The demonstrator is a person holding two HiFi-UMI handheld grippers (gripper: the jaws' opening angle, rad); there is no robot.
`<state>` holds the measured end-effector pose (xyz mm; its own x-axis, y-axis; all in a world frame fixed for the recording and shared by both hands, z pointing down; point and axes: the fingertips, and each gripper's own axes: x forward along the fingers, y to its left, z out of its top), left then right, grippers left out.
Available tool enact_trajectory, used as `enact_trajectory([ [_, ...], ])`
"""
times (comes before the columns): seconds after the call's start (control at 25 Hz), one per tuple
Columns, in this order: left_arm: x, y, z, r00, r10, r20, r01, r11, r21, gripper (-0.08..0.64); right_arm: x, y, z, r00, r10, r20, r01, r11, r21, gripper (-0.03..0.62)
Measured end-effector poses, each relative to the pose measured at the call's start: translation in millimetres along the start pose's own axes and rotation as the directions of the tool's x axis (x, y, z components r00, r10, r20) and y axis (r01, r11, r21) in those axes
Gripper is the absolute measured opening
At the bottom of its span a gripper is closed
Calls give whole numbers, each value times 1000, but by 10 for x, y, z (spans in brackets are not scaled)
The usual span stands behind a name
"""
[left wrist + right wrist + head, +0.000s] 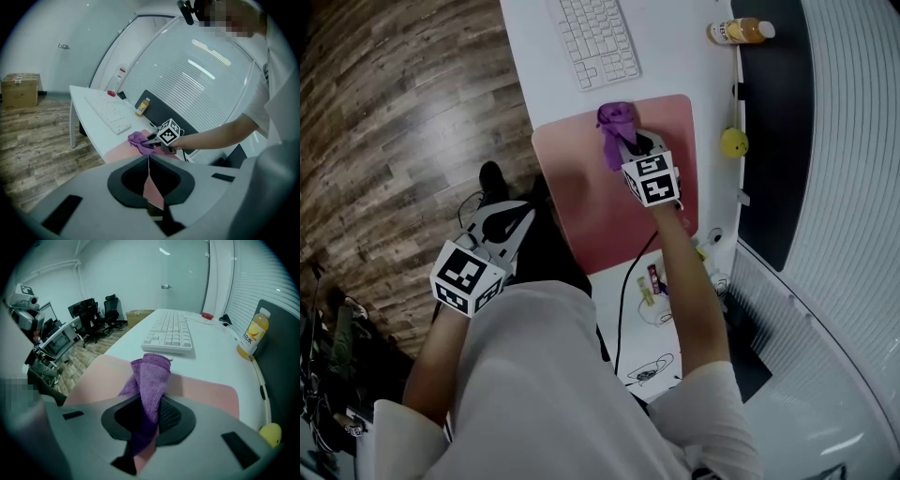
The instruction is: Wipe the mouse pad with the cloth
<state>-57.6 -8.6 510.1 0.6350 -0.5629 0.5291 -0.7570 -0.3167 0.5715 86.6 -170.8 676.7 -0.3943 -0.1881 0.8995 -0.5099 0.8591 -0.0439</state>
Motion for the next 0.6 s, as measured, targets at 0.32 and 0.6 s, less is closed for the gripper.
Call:
enact_trajectory([
  [0.32,74,-78,-45,1000,5,-20,-5,1000,4,20,-73,-463,-101,998,-64,-14,64,998,-12,75],
  [0.6,105,-96,-79,999,22,-32,-22,1000,2,20,-128,-796,-182,994,-110,-22,109,994,-30,75],
])
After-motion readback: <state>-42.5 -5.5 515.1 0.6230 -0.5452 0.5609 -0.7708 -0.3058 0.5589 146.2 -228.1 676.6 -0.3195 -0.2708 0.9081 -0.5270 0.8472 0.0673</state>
